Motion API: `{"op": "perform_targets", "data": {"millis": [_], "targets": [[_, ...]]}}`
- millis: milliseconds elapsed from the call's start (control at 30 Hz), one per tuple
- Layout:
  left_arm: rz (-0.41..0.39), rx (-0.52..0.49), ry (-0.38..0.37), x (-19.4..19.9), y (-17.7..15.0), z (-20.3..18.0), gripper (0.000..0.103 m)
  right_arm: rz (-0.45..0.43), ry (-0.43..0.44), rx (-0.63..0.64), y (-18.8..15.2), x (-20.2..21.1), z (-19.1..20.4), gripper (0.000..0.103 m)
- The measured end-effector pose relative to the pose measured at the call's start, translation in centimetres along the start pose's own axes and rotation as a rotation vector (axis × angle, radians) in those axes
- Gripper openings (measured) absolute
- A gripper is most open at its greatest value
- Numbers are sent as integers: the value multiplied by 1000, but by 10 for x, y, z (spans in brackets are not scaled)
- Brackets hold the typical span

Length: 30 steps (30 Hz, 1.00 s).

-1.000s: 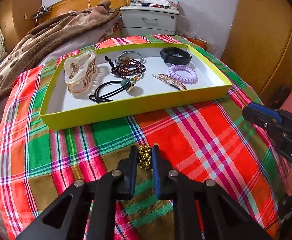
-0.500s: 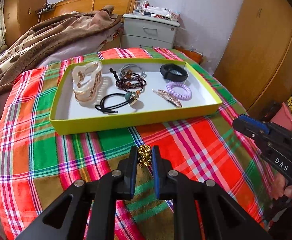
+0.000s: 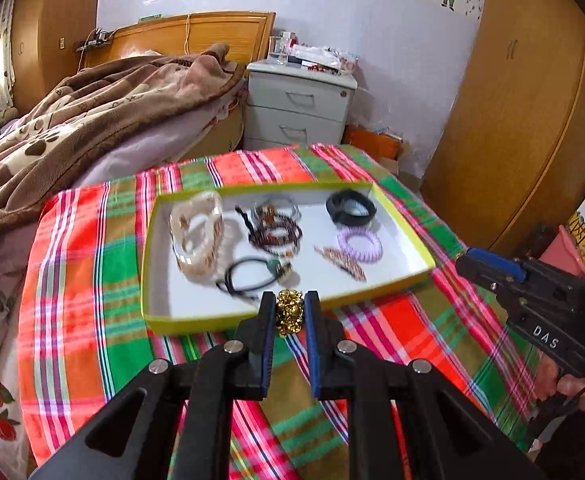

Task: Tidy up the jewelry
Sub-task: 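Carry the gold ring with the right gripper while the left gripper carries the gold chain into the box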

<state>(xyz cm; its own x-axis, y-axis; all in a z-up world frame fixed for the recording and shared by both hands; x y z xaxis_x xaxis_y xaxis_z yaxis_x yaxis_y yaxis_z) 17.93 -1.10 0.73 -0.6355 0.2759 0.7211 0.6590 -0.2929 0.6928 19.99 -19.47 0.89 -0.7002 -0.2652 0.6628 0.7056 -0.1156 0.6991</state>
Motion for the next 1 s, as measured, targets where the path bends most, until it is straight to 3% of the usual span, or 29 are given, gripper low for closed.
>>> {"op": "perform_targets", "data": {"millis": [400, 1000], "targets": [[13, 36, -37, -35, 26, 29, 15, 75, -26, 5, 21, -57, 0, 23], [140, 53, -29, -92, 6, 36, 15, 161, -107, 63, 7, -98, -11, 23]]}}
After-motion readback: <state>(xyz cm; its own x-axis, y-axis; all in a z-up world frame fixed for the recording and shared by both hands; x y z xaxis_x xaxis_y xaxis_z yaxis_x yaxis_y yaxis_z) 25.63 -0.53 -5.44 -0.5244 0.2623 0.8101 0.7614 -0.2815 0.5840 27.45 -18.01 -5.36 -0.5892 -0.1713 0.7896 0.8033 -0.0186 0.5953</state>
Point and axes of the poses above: each gripper's, at about its wrist camera, not at the fingertips, and x roughly against the way its jaws point, z to its left, y to its top, the point moved 4 cm from there along -x, roughly the way its jaws point, and after that the axes turned 14 degrees about -x, right-handed, at the moved point
